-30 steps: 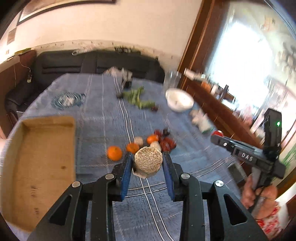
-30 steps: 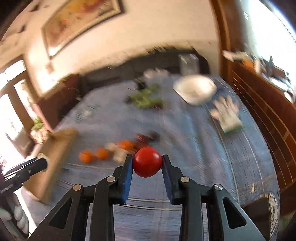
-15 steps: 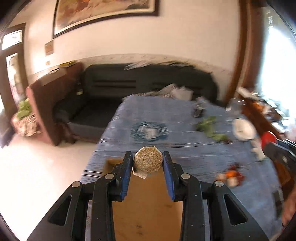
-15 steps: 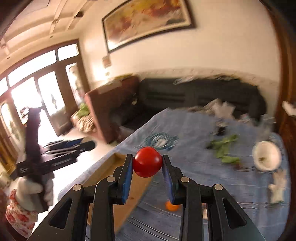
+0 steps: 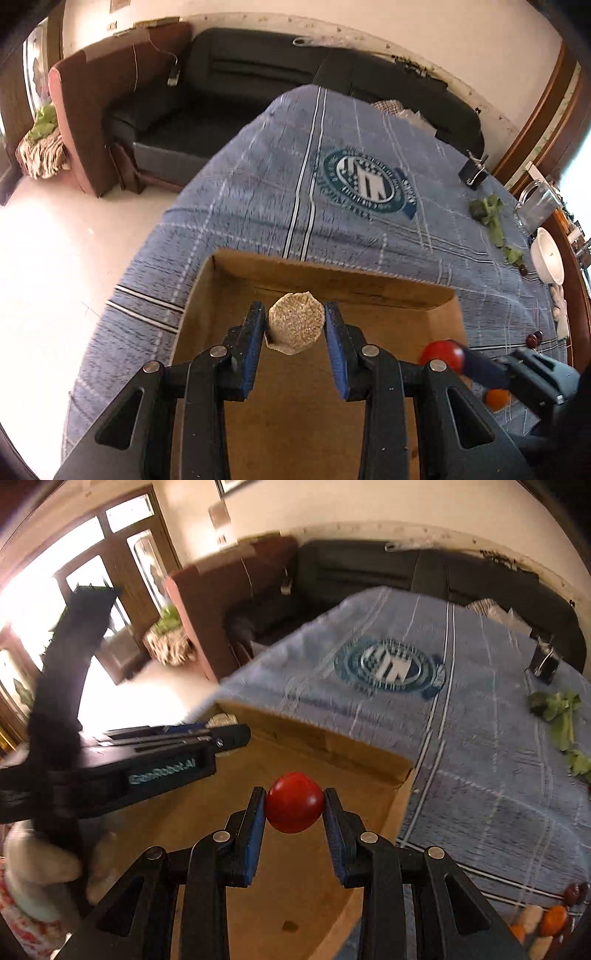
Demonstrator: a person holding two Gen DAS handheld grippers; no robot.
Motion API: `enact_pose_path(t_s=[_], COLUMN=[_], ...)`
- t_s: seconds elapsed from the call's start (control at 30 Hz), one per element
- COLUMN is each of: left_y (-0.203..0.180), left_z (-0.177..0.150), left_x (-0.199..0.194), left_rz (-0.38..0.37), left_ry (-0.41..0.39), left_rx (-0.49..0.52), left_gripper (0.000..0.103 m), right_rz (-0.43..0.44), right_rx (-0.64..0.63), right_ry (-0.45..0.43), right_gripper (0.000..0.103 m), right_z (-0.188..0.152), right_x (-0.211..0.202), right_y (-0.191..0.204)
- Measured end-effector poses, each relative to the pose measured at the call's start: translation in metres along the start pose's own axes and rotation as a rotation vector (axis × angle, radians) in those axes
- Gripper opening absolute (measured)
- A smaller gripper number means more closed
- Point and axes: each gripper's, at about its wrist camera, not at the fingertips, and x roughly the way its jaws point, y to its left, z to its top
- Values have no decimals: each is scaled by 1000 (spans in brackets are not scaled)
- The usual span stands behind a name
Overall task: Organize fruits
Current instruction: 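Carry both items to the cardboard box and open both tools to drop them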
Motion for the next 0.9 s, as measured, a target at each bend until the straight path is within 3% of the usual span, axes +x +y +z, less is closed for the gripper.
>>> enact_pose_path(t_s=[0.27, 0.33, 0.4, 0.47, 0.6, 0.9], left_y=[2, 2, 3, 2, -9, -80], left_z=[0, -2, -1, -2, -8, -53], left_x=[14, 14, 12, 3, -34, -109], left_rz=[2, 5, 6, 20, 45, -146], left_ry=[25, 25, 20, 2, -68, -115], left_rx=[-9, -14, -20, -17, 6, 117], left_gripper=[32, 34, 37, 44, 58, 62], right_rz=[-46, -43, -45, -42, -37, -147], right_rx=[-5, 9, 11, 9, 7, 101], right_ry=[27, 20, 2, -17, -78, -212], right_gripper=[35, 37, 46, 48, 48, 65], right_z=[1, 3, 3, 4, 0, -68], right_x=[24, 24, 17, 7, -30, -151], right_y=[-4, -5, -5, -5, -9, -78])
